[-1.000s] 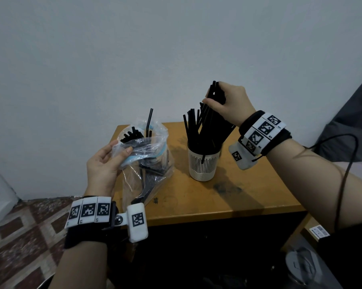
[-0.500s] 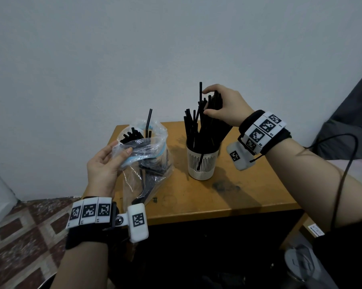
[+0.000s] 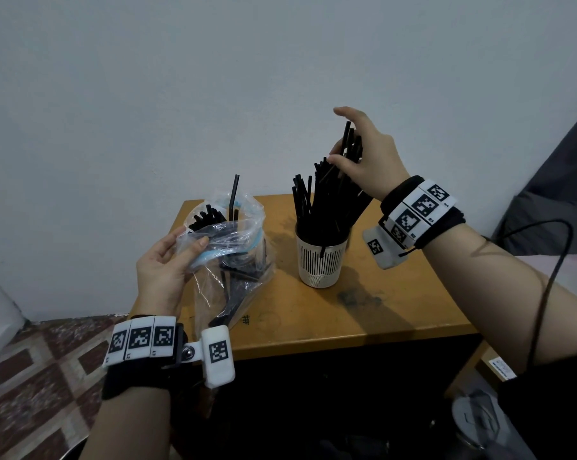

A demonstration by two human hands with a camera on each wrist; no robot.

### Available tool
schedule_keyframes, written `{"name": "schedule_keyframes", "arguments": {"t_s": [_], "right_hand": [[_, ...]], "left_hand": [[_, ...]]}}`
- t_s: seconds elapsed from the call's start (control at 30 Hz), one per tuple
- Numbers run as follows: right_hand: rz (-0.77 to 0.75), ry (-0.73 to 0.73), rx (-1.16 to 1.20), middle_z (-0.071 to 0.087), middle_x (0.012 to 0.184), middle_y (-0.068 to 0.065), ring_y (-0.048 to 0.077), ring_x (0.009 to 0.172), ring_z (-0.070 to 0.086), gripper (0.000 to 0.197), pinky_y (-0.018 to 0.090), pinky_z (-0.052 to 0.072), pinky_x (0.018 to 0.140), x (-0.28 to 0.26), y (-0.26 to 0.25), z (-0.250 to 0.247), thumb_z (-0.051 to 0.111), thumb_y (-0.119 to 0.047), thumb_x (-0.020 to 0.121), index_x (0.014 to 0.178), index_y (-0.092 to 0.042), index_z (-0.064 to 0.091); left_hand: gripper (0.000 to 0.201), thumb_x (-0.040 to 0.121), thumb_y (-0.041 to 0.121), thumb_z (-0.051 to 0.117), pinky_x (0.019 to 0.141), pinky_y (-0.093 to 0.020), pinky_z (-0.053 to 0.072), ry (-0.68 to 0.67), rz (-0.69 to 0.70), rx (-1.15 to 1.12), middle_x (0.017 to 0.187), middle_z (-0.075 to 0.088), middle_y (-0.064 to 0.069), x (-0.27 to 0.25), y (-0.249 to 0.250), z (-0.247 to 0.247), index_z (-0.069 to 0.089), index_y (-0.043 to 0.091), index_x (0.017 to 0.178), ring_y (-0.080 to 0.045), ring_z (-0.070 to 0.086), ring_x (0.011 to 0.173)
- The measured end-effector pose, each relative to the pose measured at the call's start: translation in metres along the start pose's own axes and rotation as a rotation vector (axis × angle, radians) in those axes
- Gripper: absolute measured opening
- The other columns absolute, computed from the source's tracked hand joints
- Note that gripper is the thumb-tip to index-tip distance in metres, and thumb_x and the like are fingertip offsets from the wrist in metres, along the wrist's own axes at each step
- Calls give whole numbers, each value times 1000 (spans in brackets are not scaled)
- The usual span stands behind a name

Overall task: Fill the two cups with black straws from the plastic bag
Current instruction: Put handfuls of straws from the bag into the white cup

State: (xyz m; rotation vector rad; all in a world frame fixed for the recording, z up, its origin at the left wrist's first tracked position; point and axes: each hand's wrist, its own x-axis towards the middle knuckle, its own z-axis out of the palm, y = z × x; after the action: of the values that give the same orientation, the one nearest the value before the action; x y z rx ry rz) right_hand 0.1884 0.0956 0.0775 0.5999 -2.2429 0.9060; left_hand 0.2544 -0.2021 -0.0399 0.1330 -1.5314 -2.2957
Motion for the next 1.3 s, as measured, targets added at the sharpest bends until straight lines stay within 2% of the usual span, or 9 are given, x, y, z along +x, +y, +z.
{"name": "schedule_keyframes", "arguments": {"t_s": [0.13,0.33,0.47,0.7,0.8,0.9,1.1,1.2,1.3], "right_hand": [[-63,79,-53,62,84,6,18,71,59,54,8,42,71,3,-4,-5,68,-15,84,133,-17,44],[-133,162,-18,65,77,11,14,68,60,45,15,49,74,9,-5,-9,67,-13,85,127,-13,51],[-142,150,-34,62,76,7,14,69,59,44,8,45,73,10,-4,-10,67,-12,85,126,-12,52],[-138,-115,-54,67,87,12,23,80,64,35,18,49,72,0,-9,-1,67,-15,87,120,-16,56],[-104,-142,-3,66,88,11,21,80,64,25,20,51,68,-3,-6,7,62,-16,90,114,-16,58],[-31,-168,-103,67,89,6,18,85,63,19,27,51,76,-2,1,12,54,-22,95,112,-18,60],[12,-414,-389,63,95,13,28,104,46,44,33,34,84,-5,13,21,34,-33,102,98,-3,65],[1,-348,-389,56,124,6,29,121,38,54,42,29,100,-14,13,20,24,-47,97,120,-15,62],[-3,-299,-275,43,145,-1,18,136,31,63,43,19,108,-21,8,19,17,-52,91,139,-23,45]], "left_hand": [[71,58,17,79,65,-24,59,4,2,15,103,69,-8,0,0,-1,58,6,125,-15,71,80],[66,57,19,80,69,-27,60,9,-15,20,107,69,-11,0,0,-1,60,12,119,-18,71,85],[72,55,20,81,70,-28,60,13,-22,19,109,69,-12,1,0,-2,59,10,123,-20,71,88],[72,55,20,80,71,-28,60,5,-18,19,107,69,-11,2,-1,-1,59,9,123,-19,71,86],[70,54,21,81,70,-28,60,0,-17,27,108,69,-12,3,-2,0,60,10,120,-19,71,86],[69,55,20,81,72,-30,60,3,-27,24,111,68,-13,4,-2,0,61,10,120,-21,71,89],[69,55,19,80,67,-26,60,2,-19,10,111,67,-14,4,-3,-1,60,10,120,-20,70,87],[63,55,20,81,68,-27,60,4,-23,14,110,68,-14,5,-4,-2,62,15,115,-22,70,88],[67,55,19,81,69,-27,60,-1,-23,14,111,68,-14,5,-5,-3,62,13,118,-23,71,90]]}}
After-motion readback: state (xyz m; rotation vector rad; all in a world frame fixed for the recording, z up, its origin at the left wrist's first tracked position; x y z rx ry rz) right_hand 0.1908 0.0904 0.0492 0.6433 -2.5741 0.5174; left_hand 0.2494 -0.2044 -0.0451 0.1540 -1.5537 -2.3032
